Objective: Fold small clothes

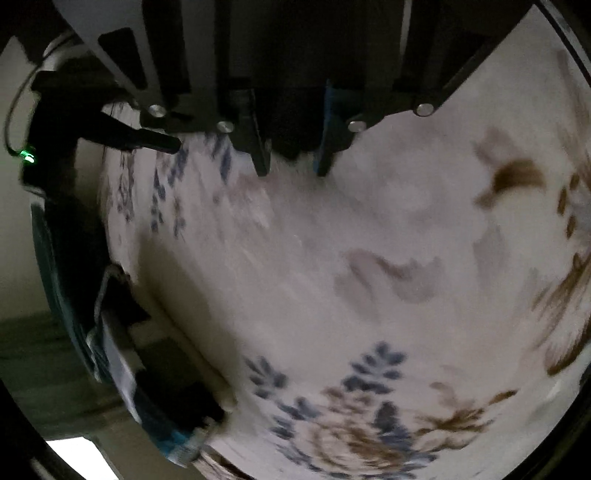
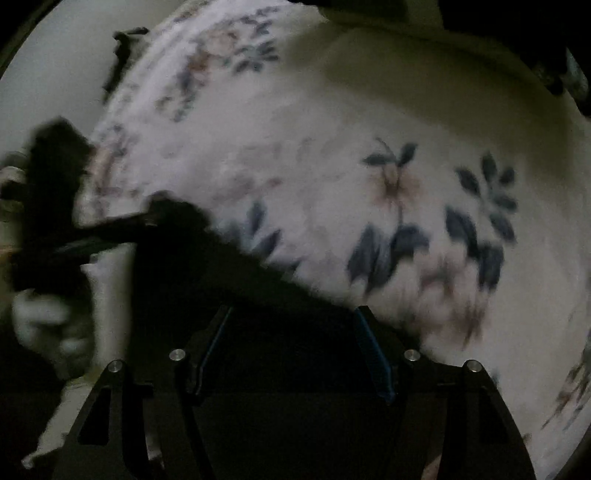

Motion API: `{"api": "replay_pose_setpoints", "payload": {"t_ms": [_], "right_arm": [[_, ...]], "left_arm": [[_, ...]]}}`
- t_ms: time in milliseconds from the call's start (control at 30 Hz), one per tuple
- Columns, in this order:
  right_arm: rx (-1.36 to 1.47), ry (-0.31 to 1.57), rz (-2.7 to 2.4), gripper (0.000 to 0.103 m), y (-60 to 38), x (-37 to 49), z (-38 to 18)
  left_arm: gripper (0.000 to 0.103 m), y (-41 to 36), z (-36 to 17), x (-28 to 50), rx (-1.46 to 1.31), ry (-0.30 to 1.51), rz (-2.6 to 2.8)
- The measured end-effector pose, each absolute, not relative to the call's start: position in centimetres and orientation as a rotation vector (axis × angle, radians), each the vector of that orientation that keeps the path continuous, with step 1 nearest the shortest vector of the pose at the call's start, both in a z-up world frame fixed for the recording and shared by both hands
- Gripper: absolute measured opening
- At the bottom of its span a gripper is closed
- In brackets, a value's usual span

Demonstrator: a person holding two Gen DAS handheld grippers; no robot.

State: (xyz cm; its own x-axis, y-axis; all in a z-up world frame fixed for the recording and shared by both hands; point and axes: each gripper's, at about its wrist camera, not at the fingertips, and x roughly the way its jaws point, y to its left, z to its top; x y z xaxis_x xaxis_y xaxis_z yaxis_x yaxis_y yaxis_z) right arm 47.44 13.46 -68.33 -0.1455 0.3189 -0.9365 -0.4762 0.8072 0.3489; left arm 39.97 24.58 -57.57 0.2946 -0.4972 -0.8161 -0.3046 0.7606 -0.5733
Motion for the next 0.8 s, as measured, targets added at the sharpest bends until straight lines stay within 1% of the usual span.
{"api": "replay_pose_setpoints", "payload": {"t_ms": [33,67,133,200,233,267,300,333,367,467,567,667,800], "right_arm": [[-0.115,1.578,0.654,0.067,13.5,48.1,-68.9],[-0.036,1.599,0.605,0.067,13.0,49.3,-69.9],[0.048,1.618,0.526,0.061,12.3,50.5,-70.9],[0.158,1.622,0.486,0.061,11.2,51.1,-70.7],[0.195,1.615,0.471,0.061,10.6,51.1,-70.3],[0.217,1.604,0.452,0.061,9.9,50.9,-69.6],[0.236,1.590,0.439,0.061,8.8,50.5,-68.6],[0.267,1.579,0.430,0.061,7.3,49.8,-67.5],[0.306,1.582,0.421,0.062,5.5,48.8,-66.7],[0.436,1.619,0.395,0.064,0.4,45.6,-64.6],[0.498,1.691,0.319,0.064,-4.6,40.7,-64.0],[0.528,1.772,0.211,0.064,-7.7,34.9,-64.8],[0.656,1.865,0.123,0.064,-9.9,28.9,-68.5]], "left_arm": [[0.021,24.8,-57.8,40.1,-0.759,1.299,-0.140],[0.021,25.0,-58.0,40.3,-0.777,1.301,-0.138],[0.022,25.5,-58.0,40.6,-0.817,1.318,-0.147],[0.024,26.1,-57.4,40.6,-0.835,1.340,-0.153],[0.029,26.4,-56.7,40.4,-0.823,1.335,-0.150],[0.038,26.8,-55.8,40.0,-0.796,1.318,-0.139],[0.044,27.1,-54.5,39.5,-0.763,1.295,-0.129],[0.054,27.5,-53.6,38.9,-0.747,1.276,-0.126],[0.059,27.8,-52.6,38.2,-0.738,1.252,-0.128],[0.060,28.7,-50.2,35.4,-0.736,1.217,-0.131],[0.060,29.2,-48.8,31.2,-0.741,1.225,-0.092],[0.060,28.5,-48.8,27.7,-0.774,1.253,-0.028],[0.060,26.6,-50.5,22.2,-0.795,1.351,0.077]]}}
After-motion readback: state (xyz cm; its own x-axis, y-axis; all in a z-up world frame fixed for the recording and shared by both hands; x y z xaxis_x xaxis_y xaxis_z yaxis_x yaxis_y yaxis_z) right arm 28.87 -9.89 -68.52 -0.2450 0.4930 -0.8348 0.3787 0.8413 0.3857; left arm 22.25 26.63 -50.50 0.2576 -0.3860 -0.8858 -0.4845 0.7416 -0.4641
